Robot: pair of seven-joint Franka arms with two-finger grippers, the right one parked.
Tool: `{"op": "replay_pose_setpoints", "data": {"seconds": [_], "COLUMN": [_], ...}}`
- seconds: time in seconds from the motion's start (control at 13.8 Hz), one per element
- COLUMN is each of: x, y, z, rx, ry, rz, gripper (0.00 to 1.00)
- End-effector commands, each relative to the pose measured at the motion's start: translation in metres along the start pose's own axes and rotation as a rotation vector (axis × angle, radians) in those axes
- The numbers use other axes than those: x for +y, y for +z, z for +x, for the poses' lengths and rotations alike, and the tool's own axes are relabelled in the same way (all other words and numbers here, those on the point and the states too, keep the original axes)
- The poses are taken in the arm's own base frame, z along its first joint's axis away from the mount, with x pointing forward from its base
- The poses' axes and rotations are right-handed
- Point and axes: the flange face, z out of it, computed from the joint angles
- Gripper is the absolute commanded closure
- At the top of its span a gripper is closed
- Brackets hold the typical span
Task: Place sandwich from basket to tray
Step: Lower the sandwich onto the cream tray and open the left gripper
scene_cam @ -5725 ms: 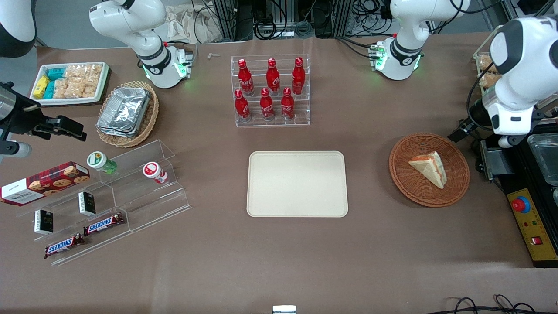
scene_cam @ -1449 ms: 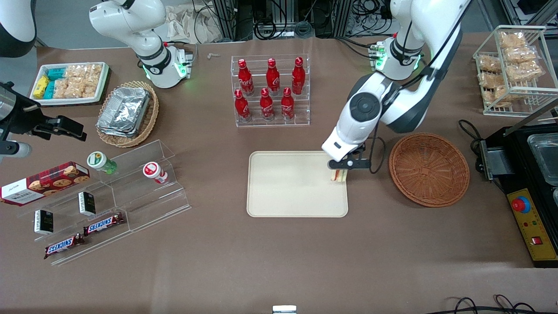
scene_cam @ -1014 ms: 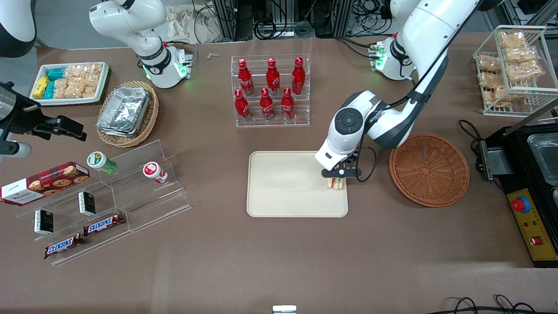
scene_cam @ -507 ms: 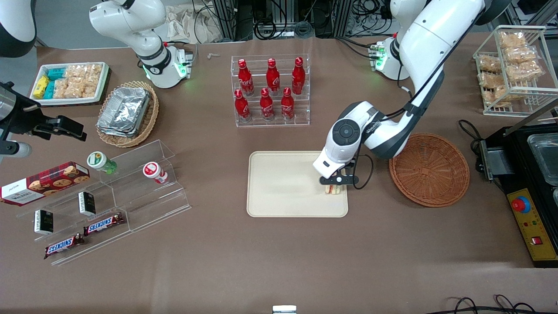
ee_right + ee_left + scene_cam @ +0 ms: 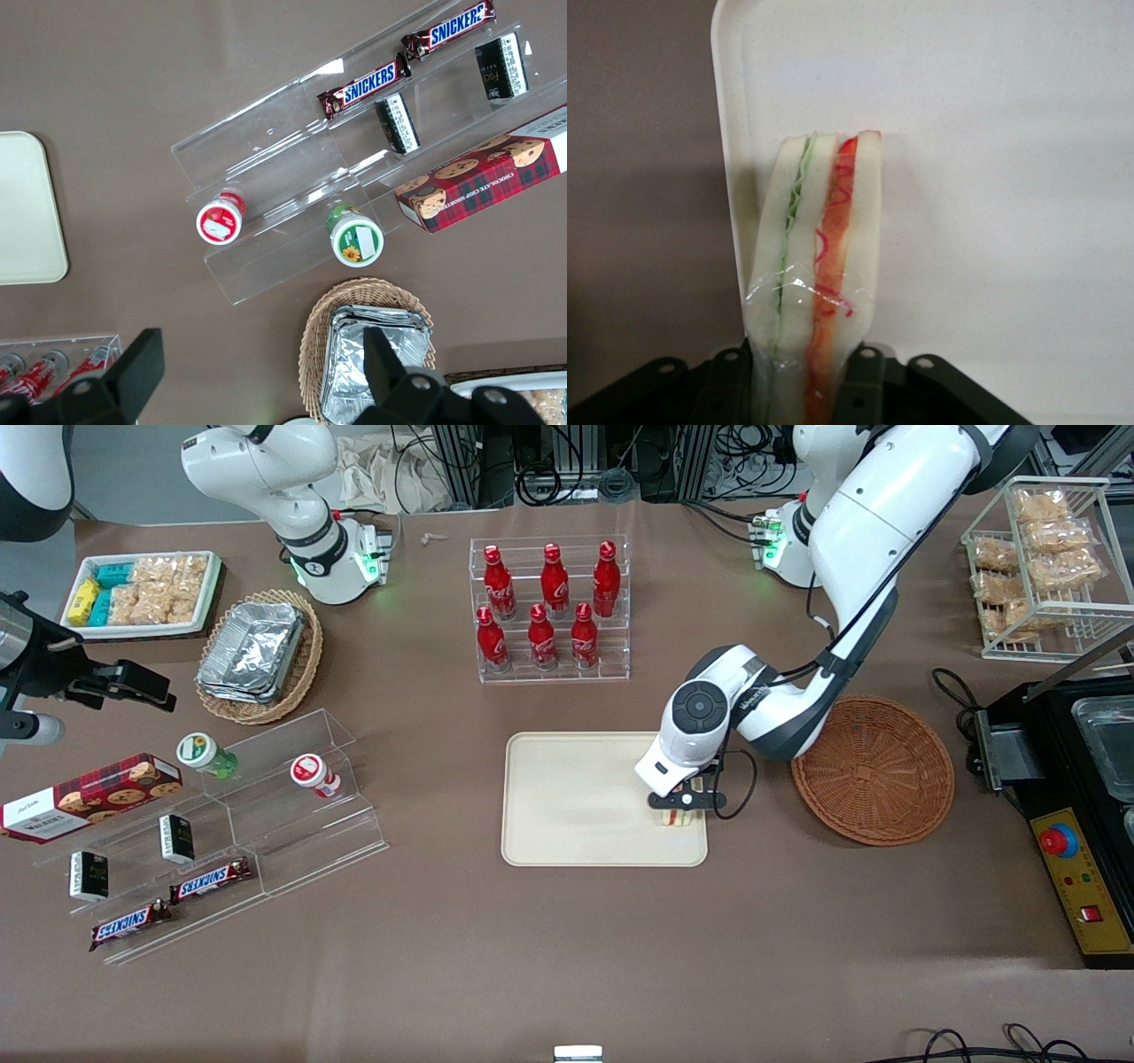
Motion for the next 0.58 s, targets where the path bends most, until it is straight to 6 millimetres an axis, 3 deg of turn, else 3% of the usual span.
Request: {"op": "replay_pose_setpoints", "data": {"seconds": [0.0, 0.14, 0.51], "x": [0.004, -0.001, -0.021], "y": [-0.010, -0.043, -0.168], "z": [0.002, 0.001, -0.019], "rx": [0.029, 0.064, 0.048], "ry": [0.000, -0.015, -0.079], "rz": [0.010, 0.031, -0.016], "gripper": [0.00, 0.00, 0.00]}}
